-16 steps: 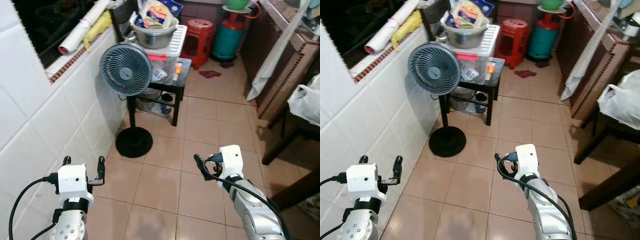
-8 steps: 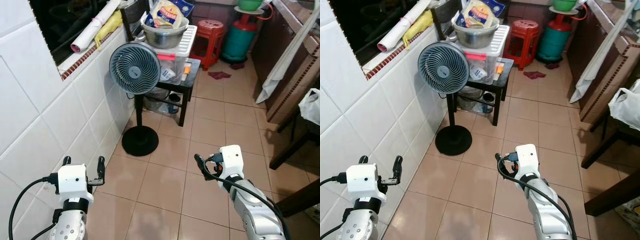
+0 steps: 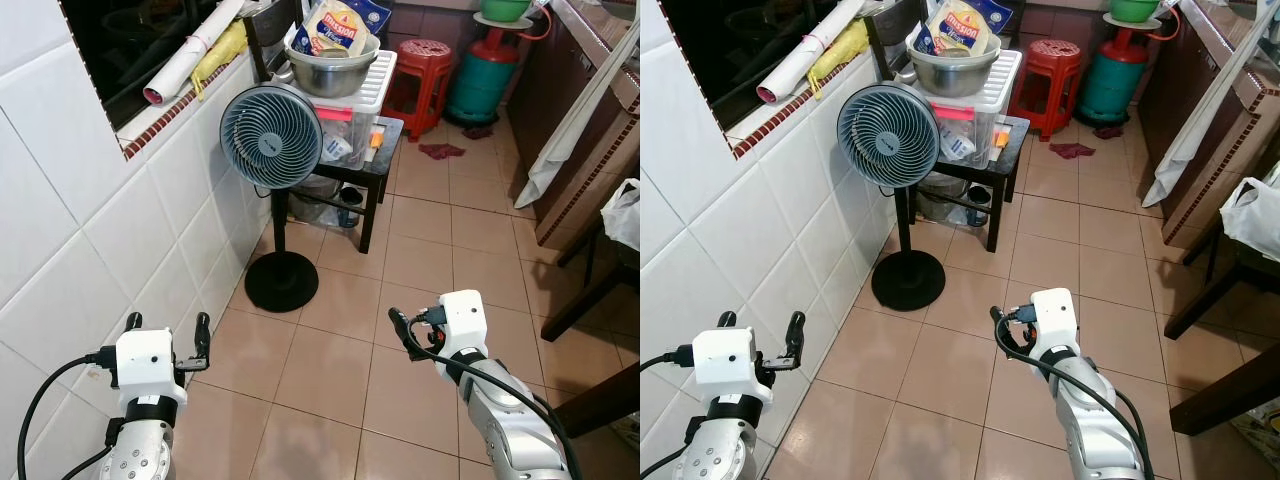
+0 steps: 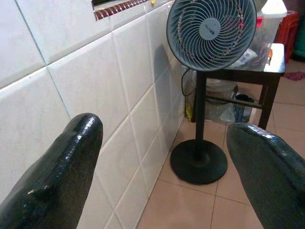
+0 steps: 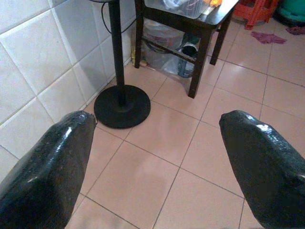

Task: Setting the table

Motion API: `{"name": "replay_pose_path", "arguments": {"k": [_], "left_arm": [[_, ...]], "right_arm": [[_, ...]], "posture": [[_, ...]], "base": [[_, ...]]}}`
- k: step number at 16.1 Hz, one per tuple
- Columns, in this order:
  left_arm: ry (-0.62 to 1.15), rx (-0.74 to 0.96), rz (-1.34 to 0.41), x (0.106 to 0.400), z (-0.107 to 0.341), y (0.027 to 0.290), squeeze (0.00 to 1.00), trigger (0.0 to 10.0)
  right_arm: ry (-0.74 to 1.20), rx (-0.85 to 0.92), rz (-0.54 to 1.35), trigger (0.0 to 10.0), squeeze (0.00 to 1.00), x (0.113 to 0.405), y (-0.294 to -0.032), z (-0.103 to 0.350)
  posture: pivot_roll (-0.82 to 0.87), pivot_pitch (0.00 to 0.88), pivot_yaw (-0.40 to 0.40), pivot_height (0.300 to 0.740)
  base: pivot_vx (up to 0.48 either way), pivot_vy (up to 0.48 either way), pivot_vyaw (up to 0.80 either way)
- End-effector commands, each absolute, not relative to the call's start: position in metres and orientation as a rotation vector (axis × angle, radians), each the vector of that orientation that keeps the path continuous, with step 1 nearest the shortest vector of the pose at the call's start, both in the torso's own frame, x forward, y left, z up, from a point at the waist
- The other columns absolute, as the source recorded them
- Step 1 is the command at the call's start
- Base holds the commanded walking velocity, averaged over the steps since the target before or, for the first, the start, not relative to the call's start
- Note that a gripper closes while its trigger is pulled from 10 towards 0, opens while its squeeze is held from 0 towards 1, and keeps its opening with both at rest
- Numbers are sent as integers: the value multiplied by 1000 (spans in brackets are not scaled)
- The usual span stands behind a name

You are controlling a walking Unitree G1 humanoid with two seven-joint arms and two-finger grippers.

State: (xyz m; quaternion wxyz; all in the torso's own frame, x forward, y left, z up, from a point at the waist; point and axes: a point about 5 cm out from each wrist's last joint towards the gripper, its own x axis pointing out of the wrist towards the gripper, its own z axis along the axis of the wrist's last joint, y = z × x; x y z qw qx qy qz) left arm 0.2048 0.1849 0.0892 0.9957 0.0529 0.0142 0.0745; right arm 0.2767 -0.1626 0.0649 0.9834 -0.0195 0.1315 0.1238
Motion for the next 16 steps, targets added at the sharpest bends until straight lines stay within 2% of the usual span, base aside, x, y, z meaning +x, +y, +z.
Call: {"name": "replay_pose_path", "arguments": {"k": [1, 9, 10, 11, 13, 16], "left_arm": [[42, 112, 146, 205, 87, 185, 0, 10000], [42, 112, 146, 205, 87, 185, 0, 10000], [43, 113, 146, 205, 87, 185, 0, 10000], [70, 94, 169, 206, 82, 188, 0, 10000], [104, 65, 194, 210, 74, 191, 0, 10000], [103, 61, 188, 210, 74, 190, 0, 10000]], "right_arm": [[267, -43, 246, 10000, 0, 277, -164, 64], [267, -43, 246, 10000, 0, 277, -164, 64], [270, -52, 245, 10000, 0, 277, -164, 63], [272, -33, 241, 10000, 0, 278, -162, 63], [278, 9, 241, 10000, 0, 281, -161, 63], [282, 21, 232, 10000, 0, 281, -161, 62]], "posture": [[-72, 68, -7, 740], [-72, 68, -7, 740], [0, 0, 0, 740], [-83, 82, -14, 740], [-85, 77, -12, 740], [-88, 75, -8, 740]], "base": [[0, 0, 0], [0, 0, 0], [0, 0, 0], [0, 0, 0], [0, 0, -231], [0, 0, -735]]}}
